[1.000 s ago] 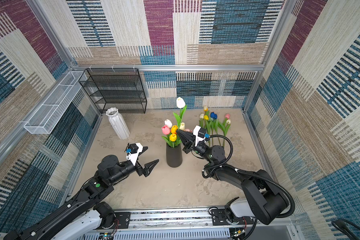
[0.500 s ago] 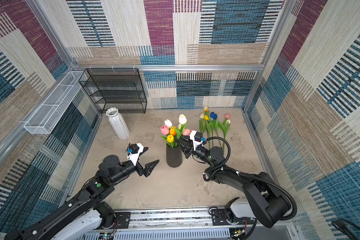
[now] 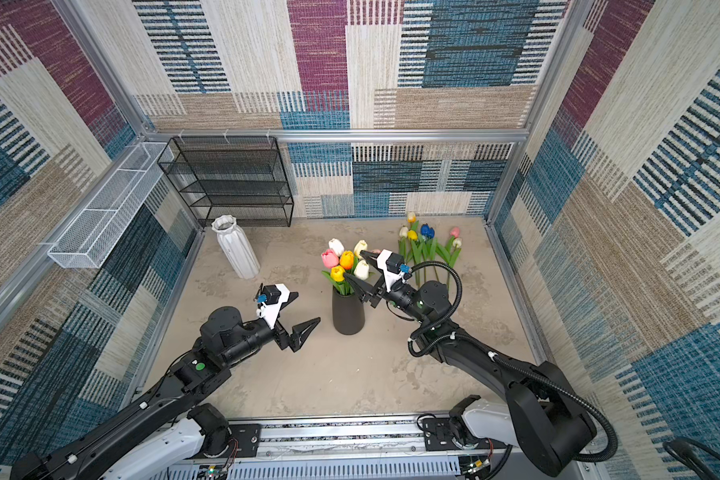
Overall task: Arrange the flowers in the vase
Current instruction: 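Open the right gripper and move it back to the tulip pile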
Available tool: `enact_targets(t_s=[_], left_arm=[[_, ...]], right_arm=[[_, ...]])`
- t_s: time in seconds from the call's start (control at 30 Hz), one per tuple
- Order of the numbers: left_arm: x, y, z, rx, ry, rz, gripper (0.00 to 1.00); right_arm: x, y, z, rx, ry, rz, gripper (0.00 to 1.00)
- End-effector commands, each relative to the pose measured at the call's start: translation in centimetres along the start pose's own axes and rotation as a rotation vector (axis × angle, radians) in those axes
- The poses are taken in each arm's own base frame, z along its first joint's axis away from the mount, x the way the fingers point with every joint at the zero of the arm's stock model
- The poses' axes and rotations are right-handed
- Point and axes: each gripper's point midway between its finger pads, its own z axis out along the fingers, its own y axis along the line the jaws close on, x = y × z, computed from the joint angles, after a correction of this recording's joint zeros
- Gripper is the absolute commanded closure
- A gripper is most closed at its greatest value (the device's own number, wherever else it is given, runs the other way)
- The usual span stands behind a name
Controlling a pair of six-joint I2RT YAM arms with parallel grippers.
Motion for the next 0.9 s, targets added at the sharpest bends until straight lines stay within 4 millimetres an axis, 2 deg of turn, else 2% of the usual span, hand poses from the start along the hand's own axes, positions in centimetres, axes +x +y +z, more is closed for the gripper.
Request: enact_targets(t_s=[0.0,0.13,0.23,0.3,0.33,0.4,0.43,0.47,0.5,0.57,0.6,0.67,0.77,0.87], left_arm=[[-1.8,-0.5,-0.2,0.022,-0.055,0.018,0.0],[-3.4,-0.7,-0.4,0.03,-0.083,0.032,0.0],[-5.3,-1.2,-0.6,0.053,-0.101,0.05,0.01],[-6.9,-1.7,-0.9,0.073,-0.12,0.064,0.01],[-7.6,-2.0,-1.1,0.088,-0.129,0.072,0.01],[-8.6,-2.6,-1.3,0.12,-0.136,0.088,0.01],[-8.9,-2.9,-1.3,0.135,-0.125,0.091,0.04],[-9.1,-3.4,-1.3,0.161,-0.108,0.099,0.07],[-9.1,-3.8,-1.3,0.187,-0.089,0.106,0.08],[-8.9,-4.5,-1.1,0.227,-0.058,0.113,0.09],[-8.5,-4.9,-0.9,0.252,-0.034,0.121,0.09],[-7.3,-5.4,-0.6,0.272,0.014,0.135,0.11],[-5.2,-5.7,-0.4,0.288,0.082,0.129,0.14],[-3.3,-5.7,-0.2,0.292,0.122,0.109,0.14]], right_arm=[[-1.1,-0.2,0.1,0.017,0.018,-0.027,0.06],[-3.8,-0.3,-0.2,0.04,-0.007,-0.055,0.03],[-6.7,0.2,-0.2,0.026,-0.022,-0.081,0.01],[-8.8,-0.4,-0.5,0.072,-0.034,-0.074,0.02],[-9.6,-1.1,-0.6,0.115,-0.035,-0.066,0.02],[-10.9,-3.9,-0.8,0.241,0.003,-0.03,0.04],[-11.2,-5.6,-1.0,0.29,0.03,-0.006,0.13],[-11.2,-7.8,-1.4,0.342,0.073,0.043,0.27],[-10.9,-10.2,-2.2,0.389,0.119,0.107,0.37],[-9.0,-14.9,-4.0,0.495,0.217,0.226,0.5],[-7.4,-17.2,-5.1,0.566,0.284,0.265,0.57],[-3.6,-20.3,-7.1,0.662,0.418,0.314,0.62],[2.1,-23.7,-10.9,0.781,0.579,0.389,0.7],[7.5,-25.2,-13.6,0.841,0.72,0.459,0.75]])
